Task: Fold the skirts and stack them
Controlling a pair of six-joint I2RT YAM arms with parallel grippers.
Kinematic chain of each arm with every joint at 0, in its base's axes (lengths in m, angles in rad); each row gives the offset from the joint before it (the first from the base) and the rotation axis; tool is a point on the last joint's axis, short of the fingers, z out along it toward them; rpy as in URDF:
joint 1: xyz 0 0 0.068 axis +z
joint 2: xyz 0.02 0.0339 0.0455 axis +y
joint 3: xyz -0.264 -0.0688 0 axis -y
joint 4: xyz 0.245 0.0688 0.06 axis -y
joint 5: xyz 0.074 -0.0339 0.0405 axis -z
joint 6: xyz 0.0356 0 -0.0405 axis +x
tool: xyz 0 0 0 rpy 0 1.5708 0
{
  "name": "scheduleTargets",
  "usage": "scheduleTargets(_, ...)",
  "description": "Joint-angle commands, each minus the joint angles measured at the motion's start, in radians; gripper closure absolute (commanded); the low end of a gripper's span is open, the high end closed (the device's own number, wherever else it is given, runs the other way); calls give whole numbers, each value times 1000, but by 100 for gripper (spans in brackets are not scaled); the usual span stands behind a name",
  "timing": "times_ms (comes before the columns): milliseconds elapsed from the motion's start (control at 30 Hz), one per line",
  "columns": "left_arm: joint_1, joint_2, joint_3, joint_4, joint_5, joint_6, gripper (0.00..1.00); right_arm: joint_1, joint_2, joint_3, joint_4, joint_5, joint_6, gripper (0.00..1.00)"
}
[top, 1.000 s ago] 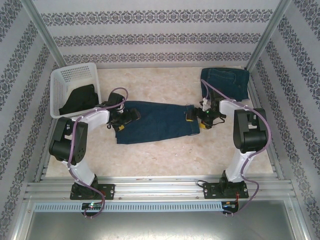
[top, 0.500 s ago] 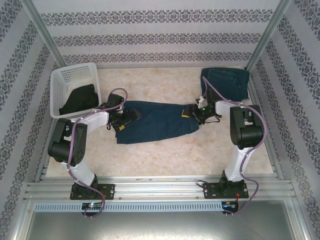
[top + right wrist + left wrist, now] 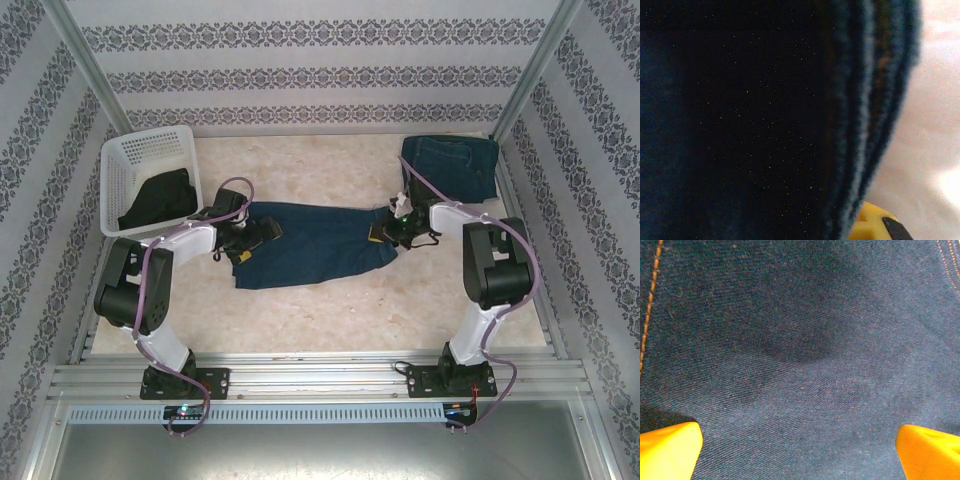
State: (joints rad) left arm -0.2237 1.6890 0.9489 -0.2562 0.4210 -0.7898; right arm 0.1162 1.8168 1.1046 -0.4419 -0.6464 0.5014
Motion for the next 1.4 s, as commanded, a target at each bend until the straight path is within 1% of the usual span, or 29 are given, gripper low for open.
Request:
scheduleTargets(0,-20,-11,-24,-48,70,-52,0,-1,-84,82,-224,215,-91,100)
scheduleTargets(67,-19,-45,-1,-71,68,-39,0,20,-104,143,-337,316,-127,100)
scheduleTargets(200,-17,-108,62,-183,-11,58,0,70,-107,286,-542,565,-150,100)
scheduleTargets(267,-17,-121,66,-207,-45,93,0,104,-93,363,-622,664,-149,100)
scheduleTargets(367,-16,-96,54,-202,-53,117,0,169,-61,473,-709,745,-125,100)
scheduleTargets(433,-16,-63,46,-173,-16,118,0,217,-33,541,-756,791,-98,100)
scheduleTargets(467,-17,-47,37,-152,7,112,3,243,-18,579,-778,808,-82,100)
scheduleTargets(600,-20,-23,5,-58,85,81,20,317,42,687,-825,795,-15,100)
scheduleTargets(667,-19,-20,-8,-20,113,72,24,346,68,727,-830,774,19,100)
scheduleTargets(800,-25,-6,-26,69,207,48,34,392,123,792,-837,755,65,100)
scheduleTargets(900,-32,-2,-41,116,239,25,34,417,167,828,-844,750,82,100)
scheduleTargets(967,-32,1,-45,127,251,14,33,428,187,845,-835,724,97,100)
scheduleTargets(1033,-32,1,-46,128,255,6,31,447,193,847,-799,692,114,100)
scheduleTargets(1133,-32,1,-52,134,260,0,31,471,199,830,-740,647,144,100)
scheduleTargets(1267,-32,-9,-59,120,250,10,31,491,235,814,-681,584,167,100)
scheduleTargets(1367,-31,-22,-55,91,218,20,30,505,270,817,-647,560,176,100)
